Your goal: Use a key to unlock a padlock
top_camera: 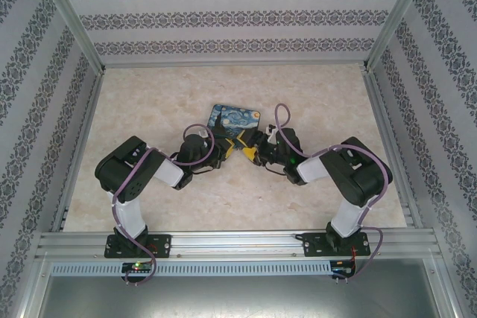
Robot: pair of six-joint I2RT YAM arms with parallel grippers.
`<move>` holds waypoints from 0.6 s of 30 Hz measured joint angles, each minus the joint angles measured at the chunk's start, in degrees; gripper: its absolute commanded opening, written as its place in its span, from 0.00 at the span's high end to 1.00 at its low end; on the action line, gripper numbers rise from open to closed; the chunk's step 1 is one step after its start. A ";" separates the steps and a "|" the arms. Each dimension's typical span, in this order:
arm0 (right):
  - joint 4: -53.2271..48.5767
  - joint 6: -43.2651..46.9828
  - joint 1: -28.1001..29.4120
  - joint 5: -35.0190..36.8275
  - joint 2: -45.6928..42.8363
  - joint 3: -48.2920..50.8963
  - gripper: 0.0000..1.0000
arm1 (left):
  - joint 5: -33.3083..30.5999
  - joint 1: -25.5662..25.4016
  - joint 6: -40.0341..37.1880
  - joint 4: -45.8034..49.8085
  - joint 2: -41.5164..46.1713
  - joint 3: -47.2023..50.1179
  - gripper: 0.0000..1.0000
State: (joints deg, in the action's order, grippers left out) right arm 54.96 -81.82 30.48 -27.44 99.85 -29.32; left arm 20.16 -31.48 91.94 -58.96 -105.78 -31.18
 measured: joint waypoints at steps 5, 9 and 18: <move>-3.56 3.04 0.00 -1.09 -2.54 3.34 0.33 | 0.46 0.09 -0.02 0.00 0.00 -0.02 1.00; -8.46 7.39 0.00 -1.42 -6.16 3.45 0.39 | 0.83 0.11 -0.02 0.04 0.00 -0.13 1.00; -39.10 32.48 4.85 8.48 -16.22 -9.81 0.49 | 2.34 0.81 -0.02 1.03 0.00 -0.24 1.00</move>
State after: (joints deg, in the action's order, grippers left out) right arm 15.86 -49.34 35.33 -18.96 83.64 -39.13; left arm 22.50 -30.68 91.92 -57.93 -105.78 -31.42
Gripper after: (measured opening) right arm 0.517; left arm 0.097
